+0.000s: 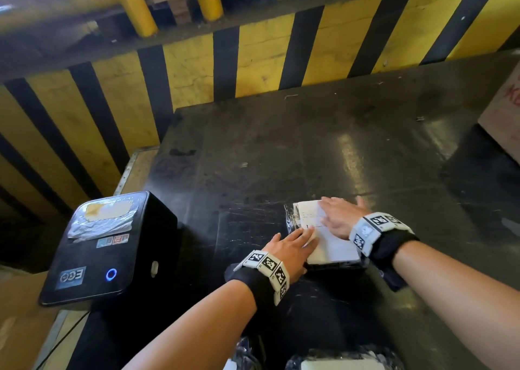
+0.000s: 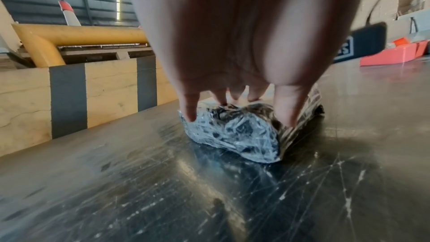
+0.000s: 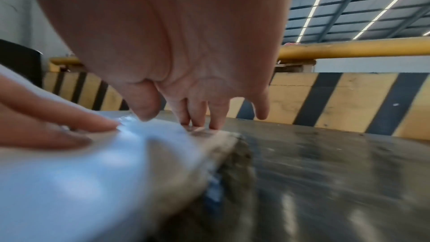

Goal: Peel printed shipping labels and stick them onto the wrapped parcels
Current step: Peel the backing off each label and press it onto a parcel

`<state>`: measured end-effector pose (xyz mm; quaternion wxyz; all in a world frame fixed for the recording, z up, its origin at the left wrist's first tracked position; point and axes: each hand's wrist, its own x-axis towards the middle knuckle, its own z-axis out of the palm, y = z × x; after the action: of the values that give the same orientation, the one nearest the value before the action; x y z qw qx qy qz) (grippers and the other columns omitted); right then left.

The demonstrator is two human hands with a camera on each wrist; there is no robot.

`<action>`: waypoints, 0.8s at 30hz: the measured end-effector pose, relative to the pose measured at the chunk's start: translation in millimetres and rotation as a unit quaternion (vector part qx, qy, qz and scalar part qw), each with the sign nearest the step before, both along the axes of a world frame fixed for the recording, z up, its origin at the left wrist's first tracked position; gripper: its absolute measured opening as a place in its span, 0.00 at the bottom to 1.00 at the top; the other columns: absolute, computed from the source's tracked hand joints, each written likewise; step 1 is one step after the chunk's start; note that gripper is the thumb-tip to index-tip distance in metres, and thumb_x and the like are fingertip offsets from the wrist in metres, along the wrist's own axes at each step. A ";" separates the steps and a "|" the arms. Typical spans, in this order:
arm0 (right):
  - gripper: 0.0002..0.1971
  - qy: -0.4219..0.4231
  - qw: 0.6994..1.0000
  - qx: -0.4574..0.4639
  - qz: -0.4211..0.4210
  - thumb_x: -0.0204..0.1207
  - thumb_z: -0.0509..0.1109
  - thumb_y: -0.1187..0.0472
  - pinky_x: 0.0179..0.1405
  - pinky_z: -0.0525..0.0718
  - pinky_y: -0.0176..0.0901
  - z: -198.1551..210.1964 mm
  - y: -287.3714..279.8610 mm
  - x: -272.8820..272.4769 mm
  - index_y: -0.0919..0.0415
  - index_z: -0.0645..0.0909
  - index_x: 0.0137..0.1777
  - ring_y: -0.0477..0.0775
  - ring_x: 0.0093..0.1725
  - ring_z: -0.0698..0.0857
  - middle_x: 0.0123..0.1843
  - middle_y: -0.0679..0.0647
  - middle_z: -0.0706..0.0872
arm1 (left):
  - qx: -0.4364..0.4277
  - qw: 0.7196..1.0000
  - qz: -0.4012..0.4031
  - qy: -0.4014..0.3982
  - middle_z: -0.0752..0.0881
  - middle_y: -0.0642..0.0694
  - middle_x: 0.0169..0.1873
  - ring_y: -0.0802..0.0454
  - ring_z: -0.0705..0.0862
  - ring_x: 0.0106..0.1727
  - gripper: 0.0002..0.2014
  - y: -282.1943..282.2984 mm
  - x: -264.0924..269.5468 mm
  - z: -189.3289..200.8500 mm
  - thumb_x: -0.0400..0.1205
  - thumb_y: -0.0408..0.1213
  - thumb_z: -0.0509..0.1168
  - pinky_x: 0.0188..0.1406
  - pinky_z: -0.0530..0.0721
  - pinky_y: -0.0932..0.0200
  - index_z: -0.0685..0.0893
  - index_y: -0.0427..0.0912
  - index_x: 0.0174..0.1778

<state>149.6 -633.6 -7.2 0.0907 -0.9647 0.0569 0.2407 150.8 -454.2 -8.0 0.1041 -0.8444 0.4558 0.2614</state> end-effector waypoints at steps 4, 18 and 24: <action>0.22 0.009 0.996 -0.061 -0.067 0.84 0.49 0.50 0.77 0.46 0.75 7.4 -24.0 -2.2 0.55 0.66 0.76 0.54 0.78 0.66 0.78 0.49 0.70 | 0.022 0.999 -0.027 -0.009 0.42 0.50 0.84 0.48 0.47 0.85 0.35 10.4 4.8 2.5 0.85 0.42 0.59 0.80 0.59 0.38 0.47 0.52 0.84; 0.26 0.014 0.996 -0.038 -0.081 0.85 0.47 0.45 0.78 0.44 0.74 7.3 -18.7 -5.4 0.52 0.58 0.81 0.53 0.83 0.57 0.84 0.46 0.58 | 0.033 0.999 -0.018 0.019 0.45 0.52 0.84 0.49 0.47 0.85 0.37 17.0 -1.4 7.4 0.85 0.41 0.60 0.81 0.54 0.37 0.45 0.51 0.84; 0.28 -0.019 1.000 -0.006 0.018 0.85 0.50 0.47 0.79 0.44 0.70 5.0 24.5 -7.1 0.51 0.52 0.82 0.51 0.84 0.52 0.85 0.45 0.50 | 0.021 0.999 -0.009 0.031 0.46 0.53 0.84 0.49 0.47 0.85 0.37 17.4 -1.0 7.3 0.84 0.40 0.61 0.80 0.55 0.34 0.46 0.52 0.84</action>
<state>142.5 -609.0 -2.2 0.0816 -0.9704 0.0390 0.2238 149.8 -436.8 -0.7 0.1101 -0.8294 0.4612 0.2955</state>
